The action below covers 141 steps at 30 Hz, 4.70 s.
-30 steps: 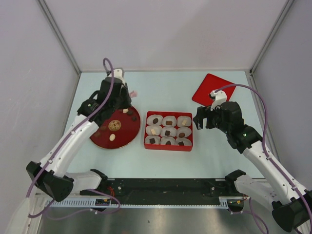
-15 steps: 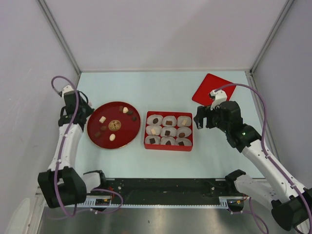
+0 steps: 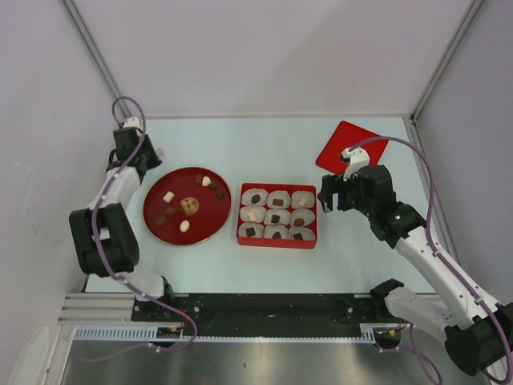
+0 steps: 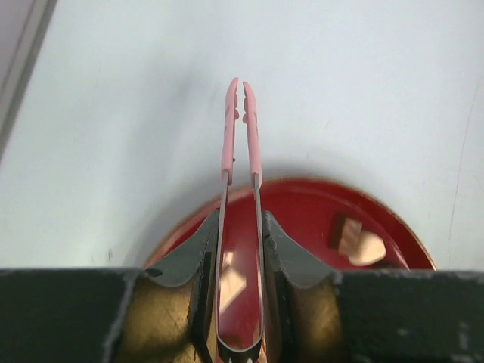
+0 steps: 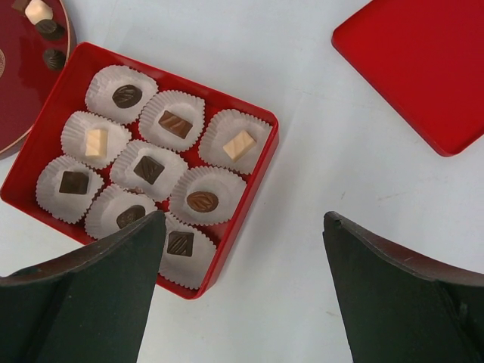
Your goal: Pack the chocolate
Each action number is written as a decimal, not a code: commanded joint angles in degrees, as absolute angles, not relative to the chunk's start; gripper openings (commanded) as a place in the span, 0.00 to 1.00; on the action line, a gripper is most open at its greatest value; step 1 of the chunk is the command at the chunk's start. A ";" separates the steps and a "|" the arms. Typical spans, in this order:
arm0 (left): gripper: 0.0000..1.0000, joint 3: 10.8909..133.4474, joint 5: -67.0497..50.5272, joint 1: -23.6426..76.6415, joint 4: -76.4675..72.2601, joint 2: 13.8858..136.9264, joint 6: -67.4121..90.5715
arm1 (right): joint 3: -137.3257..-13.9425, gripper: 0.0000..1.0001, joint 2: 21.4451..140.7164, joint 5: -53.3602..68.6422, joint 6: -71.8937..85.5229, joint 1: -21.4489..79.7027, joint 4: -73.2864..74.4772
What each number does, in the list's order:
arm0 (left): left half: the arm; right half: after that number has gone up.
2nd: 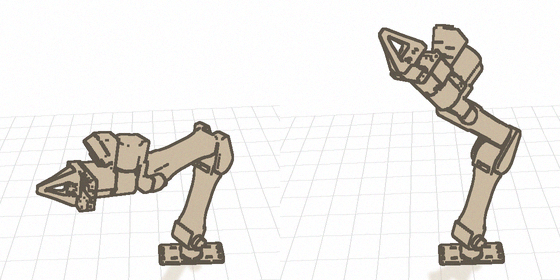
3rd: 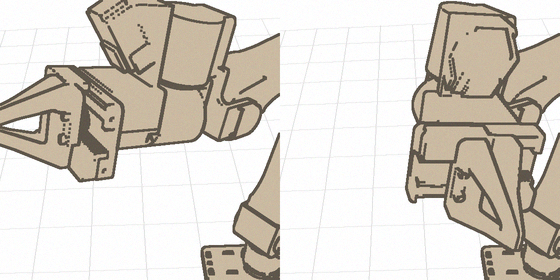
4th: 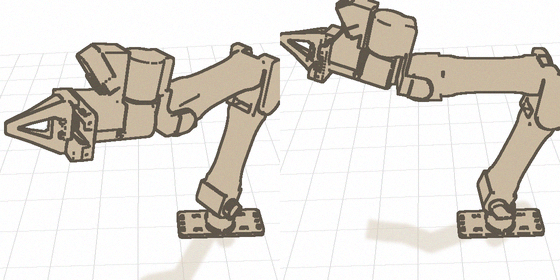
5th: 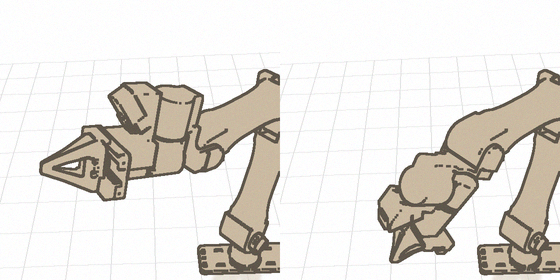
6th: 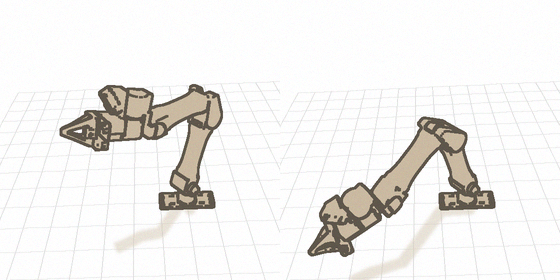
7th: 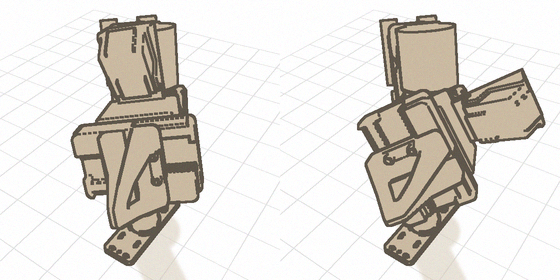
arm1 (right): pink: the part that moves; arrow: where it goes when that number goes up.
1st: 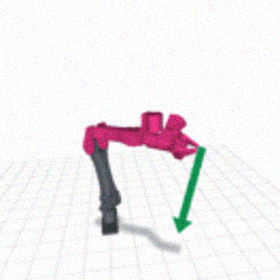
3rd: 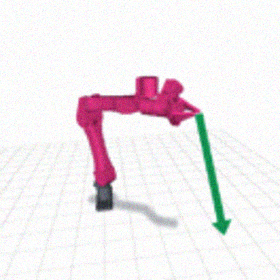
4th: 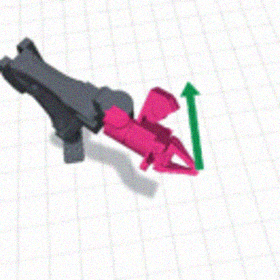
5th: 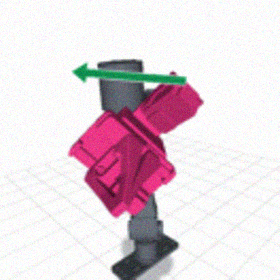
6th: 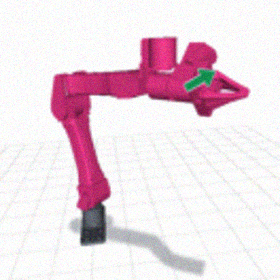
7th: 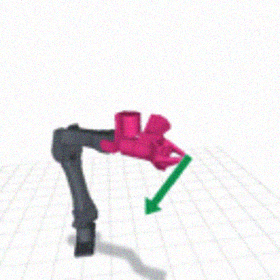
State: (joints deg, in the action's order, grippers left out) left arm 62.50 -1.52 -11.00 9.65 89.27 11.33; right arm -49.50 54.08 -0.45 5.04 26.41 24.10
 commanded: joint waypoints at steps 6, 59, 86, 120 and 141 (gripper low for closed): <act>0.05 83.03 -12.21 -11.25 4.30 108.88 -2.17 | -49.04 0.89 56.25 -0.62 2.11 25.93 21.80; 0.87 76.94 -6.76 -5.46 19.79 85.22 7.02 | -56.86 1.00 70.29 -7.38 21.08 8.89 24.17; 1.00 37.97 -10.19 6.15 19.69 46.49 13.89 | -86.90 0.56 115.73 -8.00 23.12 -5.62 23.29; 1.00 36.30 -17.31 8.00 16.70 48.78 14.68 | -75.45 0.00 109.79 -7.91 18.37 -9.84 36.83; 1.00 36.74 -18.28 10.02 17.05 52.38 14.06 | -50.80 0.34 90.17 -4.66 23.29 -14.59 29.71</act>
State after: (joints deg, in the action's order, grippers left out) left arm 36.32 -16.93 9.28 18.09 52.40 14.96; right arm -50.52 88.03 -6.92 21.39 -12.88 33.34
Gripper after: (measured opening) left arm 0.996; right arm 0.337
